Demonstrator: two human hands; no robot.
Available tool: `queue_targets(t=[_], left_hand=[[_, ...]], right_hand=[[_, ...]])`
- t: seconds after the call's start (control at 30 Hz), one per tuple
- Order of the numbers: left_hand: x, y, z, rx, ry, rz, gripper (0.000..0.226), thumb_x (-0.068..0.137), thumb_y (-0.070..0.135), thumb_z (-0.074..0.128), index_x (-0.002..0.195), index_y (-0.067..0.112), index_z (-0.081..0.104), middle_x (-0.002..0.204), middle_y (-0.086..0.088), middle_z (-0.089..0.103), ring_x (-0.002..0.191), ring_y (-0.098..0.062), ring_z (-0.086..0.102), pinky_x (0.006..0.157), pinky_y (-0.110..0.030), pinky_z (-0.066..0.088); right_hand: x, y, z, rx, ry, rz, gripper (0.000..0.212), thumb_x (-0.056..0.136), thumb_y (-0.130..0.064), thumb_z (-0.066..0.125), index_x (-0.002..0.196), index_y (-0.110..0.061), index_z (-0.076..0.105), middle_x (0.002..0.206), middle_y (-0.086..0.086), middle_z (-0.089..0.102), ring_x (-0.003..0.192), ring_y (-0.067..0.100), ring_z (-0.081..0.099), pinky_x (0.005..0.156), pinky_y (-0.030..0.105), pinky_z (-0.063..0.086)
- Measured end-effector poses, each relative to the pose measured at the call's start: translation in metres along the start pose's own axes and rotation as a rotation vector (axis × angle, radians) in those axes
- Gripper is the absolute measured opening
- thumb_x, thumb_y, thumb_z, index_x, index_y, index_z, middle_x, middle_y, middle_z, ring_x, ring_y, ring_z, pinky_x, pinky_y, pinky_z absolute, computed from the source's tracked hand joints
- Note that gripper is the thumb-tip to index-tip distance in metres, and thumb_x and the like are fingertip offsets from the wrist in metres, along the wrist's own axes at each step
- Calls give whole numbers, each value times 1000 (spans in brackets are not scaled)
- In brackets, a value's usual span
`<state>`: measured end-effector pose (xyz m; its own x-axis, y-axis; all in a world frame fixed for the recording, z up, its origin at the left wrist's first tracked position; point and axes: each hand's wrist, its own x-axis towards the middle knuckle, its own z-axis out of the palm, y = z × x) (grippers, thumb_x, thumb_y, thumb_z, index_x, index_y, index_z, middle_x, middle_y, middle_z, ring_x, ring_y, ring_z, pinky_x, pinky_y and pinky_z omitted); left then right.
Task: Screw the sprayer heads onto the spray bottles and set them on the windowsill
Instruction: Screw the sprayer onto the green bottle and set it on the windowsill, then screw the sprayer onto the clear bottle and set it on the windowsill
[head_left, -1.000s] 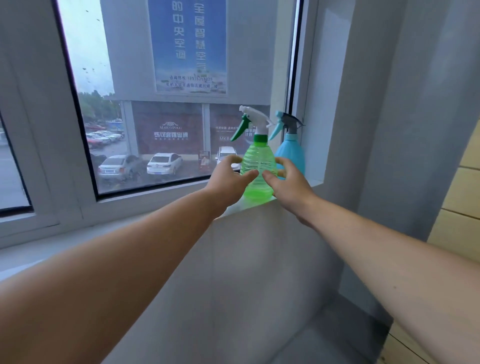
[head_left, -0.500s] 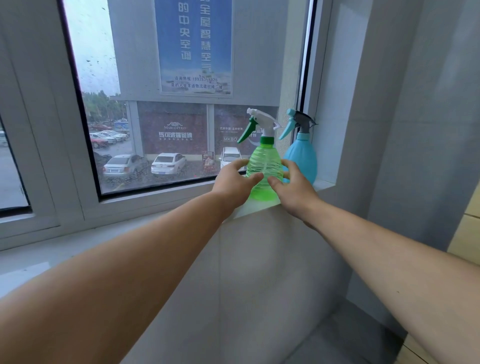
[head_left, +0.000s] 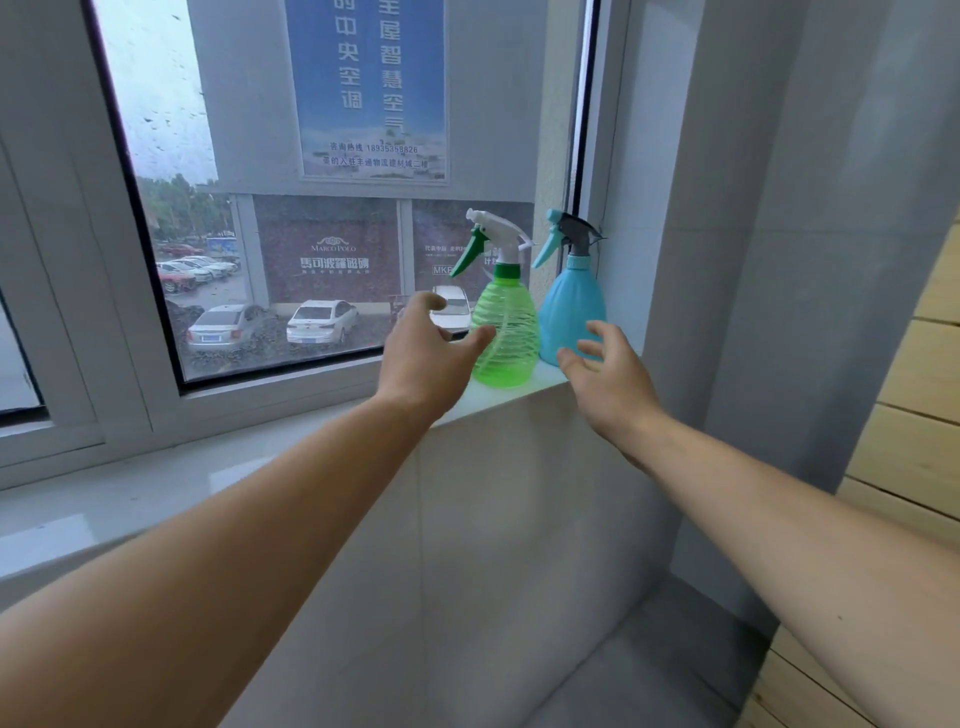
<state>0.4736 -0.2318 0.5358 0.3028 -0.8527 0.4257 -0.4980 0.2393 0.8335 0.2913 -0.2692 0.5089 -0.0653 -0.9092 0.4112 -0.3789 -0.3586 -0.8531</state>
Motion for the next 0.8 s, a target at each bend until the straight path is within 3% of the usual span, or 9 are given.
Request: queue_targets(t=[0.13,0.23,0.33,0.5,0.6,0.67,0.8], left_hand=[[-50,11,6,-69,-50,66,36,88,43,75,114,23,62,93,-2,71,80,-17,67,67,-28,53],[-85,9,27,-142,-206,29,26,88,37,77,103,18,68,86,-2,74,77,-23,72,73,-45,63],[-118,-8,59,-158,-406,-51,25,90,29,76,104,10,68,80,-3,71,72,-20,68,77,-51,62],[-184,-78,127,7,-733,-270,39,91,36,74,120,11,65,90,-2,72,81,-19,66,88,-48,59],[-231,-127,160,118,-900,-461,54,92,38,73,135,11,56,118,-12,69,92,-22,65,93,-41,57],[-262,-160,181,199,-958,-577,62,91,43,73,140,12,51,121,-12,65,94,-23,61,89,-38,54],[-311,-211,216,300,-1019,-693,69,91,43,72,146,10,46,123,-9,55,99,-21,54,78,-27,47]], right_hand=[[-40,26,-34,58,52,32,29,93,-29,62,119,-20,55,104,1,63,102,22,66,80,28,47],[-83,53,-58,62,68,95,17,91,-23,66,105,-19,59,94,4,66,92,24,66,80,31,50],[-133,85,-81,10,39,180,18,90,-26,67,106,-18,63,98,3,69,91,20,68,84,37,54],[-194,161,-107,-36,9,382,9,88,-27,69,95,-26,63,95,2,70,92,24,69,86,39,54],[-227,216,-108,-57,-32,522,13,87,-24,71,98,-19,65,94,6,68,84,23,65,70,27,51],[-252,255,-104,-87,-85,635,23,87,-25,71,106,-13,65,98,8,68,80,17,60,66,22,45],[-293,324,-92,-121,-156,828,34,87,-29,71,115,-10,66,104,11,69,83,20,61,70,29,46]])
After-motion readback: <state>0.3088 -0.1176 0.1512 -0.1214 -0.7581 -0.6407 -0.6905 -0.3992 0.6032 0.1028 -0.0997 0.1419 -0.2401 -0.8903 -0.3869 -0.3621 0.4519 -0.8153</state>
